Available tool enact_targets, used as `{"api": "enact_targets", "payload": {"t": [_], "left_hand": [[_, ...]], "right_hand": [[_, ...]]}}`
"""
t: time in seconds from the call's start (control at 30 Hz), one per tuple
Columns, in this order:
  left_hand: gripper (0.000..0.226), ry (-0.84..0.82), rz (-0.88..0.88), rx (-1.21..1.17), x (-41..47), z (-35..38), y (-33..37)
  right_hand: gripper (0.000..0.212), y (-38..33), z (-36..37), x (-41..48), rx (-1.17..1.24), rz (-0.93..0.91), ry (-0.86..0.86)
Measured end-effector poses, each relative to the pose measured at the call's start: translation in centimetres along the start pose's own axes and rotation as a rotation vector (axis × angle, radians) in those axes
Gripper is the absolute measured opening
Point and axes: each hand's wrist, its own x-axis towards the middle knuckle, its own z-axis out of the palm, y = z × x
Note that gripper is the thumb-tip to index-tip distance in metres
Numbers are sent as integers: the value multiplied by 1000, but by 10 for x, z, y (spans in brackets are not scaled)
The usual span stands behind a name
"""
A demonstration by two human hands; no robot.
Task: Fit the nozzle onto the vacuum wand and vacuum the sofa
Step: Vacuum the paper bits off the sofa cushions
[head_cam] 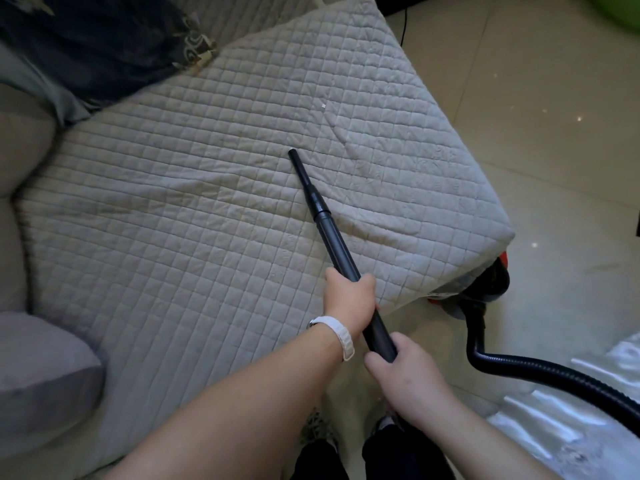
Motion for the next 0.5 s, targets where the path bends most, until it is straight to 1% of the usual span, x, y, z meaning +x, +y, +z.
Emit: {"api": "enact_targets", "payload": {"t": [0.27, 0.5], "left_hand": [[21, 52, -18, -21, 5, 21, 11], [20, 68, -27, -31, 7, 56, 32]], "right_hand": [[23, 3, -25, 18, -15, -14, -46], [23, 6, -63, 32, -3, -26, -61]]}}
